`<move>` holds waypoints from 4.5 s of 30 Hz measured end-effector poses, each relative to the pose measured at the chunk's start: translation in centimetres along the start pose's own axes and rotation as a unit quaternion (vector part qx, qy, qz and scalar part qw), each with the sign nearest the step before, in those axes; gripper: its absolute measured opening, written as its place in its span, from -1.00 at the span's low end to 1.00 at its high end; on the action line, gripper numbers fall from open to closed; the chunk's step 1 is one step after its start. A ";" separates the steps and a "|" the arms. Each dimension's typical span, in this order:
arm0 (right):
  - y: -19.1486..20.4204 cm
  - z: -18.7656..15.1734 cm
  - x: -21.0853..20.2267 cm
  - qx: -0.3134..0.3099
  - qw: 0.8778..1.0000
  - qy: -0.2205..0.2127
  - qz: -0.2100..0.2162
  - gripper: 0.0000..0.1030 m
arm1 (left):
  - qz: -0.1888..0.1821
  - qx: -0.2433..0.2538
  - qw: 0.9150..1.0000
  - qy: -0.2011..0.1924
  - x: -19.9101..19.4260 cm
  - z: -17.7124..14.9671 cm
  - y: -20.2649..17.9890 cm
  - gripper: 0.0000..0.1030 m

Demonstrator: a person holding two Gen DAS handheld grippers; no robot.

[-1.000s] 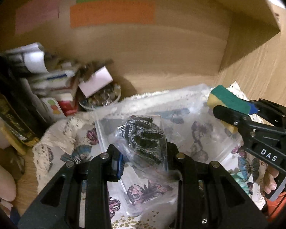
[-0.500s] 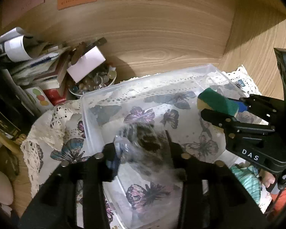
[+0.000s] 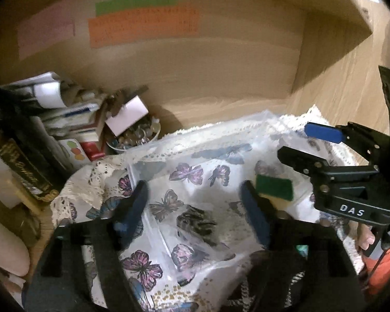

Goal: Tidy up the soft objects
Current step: 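Lower the bagged hat and sponge into the clear box and open both tools, then grasp the black chain-pattern hat with left tool while right tool grasps green glove, then place the black hat and green glove into the clear box, open both tools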

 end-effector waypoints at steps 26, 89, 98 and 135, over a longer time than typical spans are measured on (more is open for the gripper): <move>2.2 -10.1 -4.9 0.059 0.998 0.002 0.022 0.49 | -0.024 0.030 0.999 0.015 -3.4 -9.2 -1.2 0.95; -2.0 -2.3 -6.4 0.063 0.995 -0.075 -0.010 -0.78 | -0.030 0.017 0.992 -0.121 -7.2 0.1 -2.2 -0.84; -0.9 -0.2 -2.5 0.044 0.998 -0.042 0.002 -0.78 | 0.002 -0.006 0.996 -0.093 -2.2 1.5 -0.6 -0.84; 0.6 -0.7 2.3 0.004 1.000 0.031 0.006 -0.03 | -0.018 -0.010 1.000 0.000 1.9 0.1 -0.4 0.08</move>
Point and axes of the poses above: each gripper's, at about its wrist camera, not at the fingertips, and x roughly the way its jaws point, y to its left, z to its top, the point moved 2 cm from there along x, roughly the way its jaws point, and after that the axes turned 4 degrees about -x, right-handed, at the moved point
